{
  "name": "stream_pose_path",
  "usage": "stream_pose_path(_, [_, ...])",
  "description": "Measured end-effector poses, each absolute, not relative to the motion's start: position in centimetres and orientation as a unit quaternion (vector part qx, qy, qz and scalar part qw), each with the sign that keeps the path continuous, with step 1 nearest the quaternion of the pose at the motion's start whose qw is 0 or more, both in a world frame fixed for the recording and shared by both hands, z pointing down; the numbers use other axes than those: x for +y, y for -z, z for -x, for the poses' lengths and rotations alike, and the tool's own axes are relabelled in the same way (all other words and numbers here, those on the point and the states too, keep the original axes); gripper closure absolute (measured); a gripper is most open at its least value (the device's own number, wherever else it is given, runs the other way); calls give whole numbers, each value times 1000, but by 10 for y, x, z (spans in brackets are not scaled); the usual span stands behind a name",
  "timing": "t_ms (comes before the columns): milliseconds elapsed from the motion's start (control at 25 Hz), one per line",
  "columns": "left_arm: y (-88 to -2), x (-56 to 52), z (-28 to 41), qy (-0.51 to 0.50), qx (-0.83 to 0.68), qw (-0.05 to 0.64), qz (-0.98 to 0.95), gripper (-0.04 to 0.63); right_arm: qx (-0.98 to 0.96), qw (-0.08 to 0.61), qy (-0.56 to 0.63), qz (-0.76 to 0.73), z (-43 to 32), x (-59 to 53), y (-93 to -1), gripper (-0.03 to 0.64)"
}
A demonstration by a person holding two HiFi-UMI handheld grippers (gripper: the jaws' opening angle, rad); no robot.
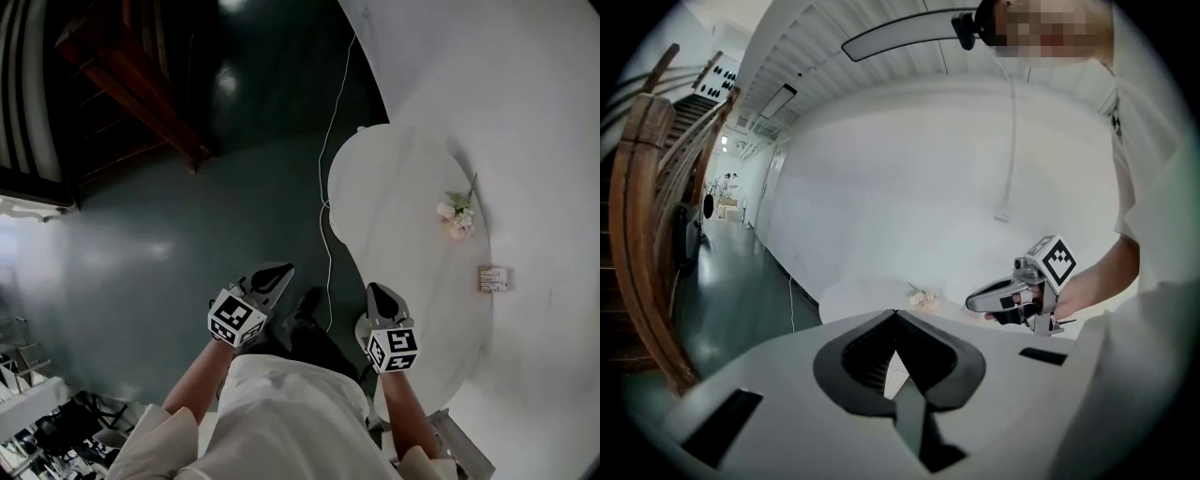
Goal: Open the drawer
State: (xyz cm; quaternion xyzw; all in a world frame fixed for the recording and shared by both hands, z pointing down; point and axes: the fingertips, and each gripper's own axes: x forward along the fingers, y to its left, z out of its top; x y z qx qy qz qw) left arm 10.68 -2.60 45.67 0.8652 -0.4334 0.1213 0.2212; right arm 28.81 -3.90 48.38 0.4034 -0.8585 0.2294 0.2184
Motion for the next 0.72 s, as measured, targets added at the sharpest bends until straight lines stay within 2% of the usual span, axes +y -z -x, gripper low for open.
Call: stream_pose_path(720, [-509,-74,-106,-122,-438,256,-853,588,-862,257,-250,-359,-256,-70,-542,606])
